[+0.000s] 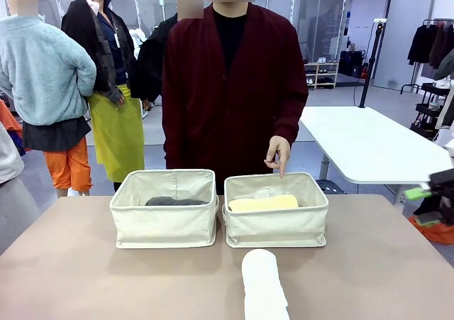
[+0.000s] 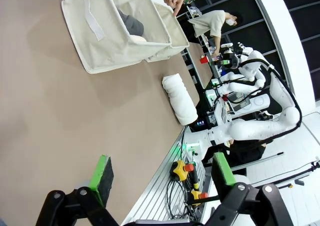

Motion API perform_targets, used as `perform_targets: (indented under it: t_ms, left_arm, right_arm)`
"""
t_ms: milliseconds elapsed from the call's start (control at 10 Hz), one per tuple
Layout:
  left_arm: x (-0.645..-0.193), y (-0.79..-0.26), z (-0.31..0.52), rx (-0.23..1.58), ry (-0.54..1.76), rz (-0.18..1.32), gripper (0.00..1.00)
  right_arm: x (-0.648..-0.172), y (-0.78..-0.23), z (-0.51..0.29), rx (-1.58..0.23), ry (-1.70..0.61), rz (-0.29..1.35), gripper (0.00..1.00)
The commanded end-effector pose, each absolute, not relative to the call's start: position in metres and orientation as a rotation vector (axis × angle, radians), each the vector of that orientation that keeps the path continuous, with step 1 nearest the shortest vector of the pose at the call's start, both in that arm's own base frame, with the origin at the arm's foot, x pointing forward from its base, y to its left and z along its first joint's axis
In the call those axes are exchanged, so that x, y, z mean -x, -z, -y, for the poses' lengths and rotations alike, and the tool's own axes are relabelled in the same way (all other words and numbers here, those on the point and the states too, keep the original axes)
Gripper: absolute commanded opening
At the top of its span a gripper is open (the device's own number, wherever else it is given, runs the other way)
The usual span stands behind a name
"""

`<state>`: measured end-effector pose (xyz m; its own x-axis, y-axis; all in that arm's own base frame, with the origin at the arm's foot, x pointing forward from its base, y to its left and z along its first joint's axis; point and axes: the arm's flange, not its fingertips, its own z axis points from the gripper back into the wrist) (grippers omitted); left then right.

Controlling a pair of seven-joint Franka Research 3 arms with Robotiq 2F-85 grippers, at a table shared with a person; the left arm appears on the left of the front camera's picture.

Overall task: Divide the towels into two baskets.
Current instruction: Pick up one hotel-folded towel from the bottom of the table and place it in the Fabric basket indicated by the person.

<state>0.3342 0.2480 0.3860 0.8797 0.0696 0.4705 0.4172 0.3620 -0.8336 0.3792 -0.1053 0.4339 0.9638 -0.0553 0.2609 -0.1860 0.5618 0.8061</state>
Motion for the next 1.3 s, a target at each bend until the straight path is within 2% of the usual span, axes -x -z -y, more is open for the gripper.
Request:
perform_targets:
  t_ms: [0,300,600,1200]
  left_arm:
    - [-0.329,-0.388,-0.246,1.19,0.234,0.484,1.0]
    - [-0.329,-0.388,-0.246,1.19,0.234,0.484,1.0]
    - [-0.329,-0.388,-0.246,1.19,0.234,0.484,1.0]
    - [-0.329,-0.388,-0.246,1.19,0.234,0.484,1.0]
  right_arm:
    - [-0.376,-0.447,0.047,-0.926,-0.063,0.216,1.0]
    - [-0.374,-0.441,-0.032,-0.798,-0.161,0.132,1.0]
    - [-0.371,-0.412,-0.095,-0.693,-0.126,0.097,1.0]
    - [-0.368,-0.368,-0.192,-0.613,-0.131,0.066,1.0]
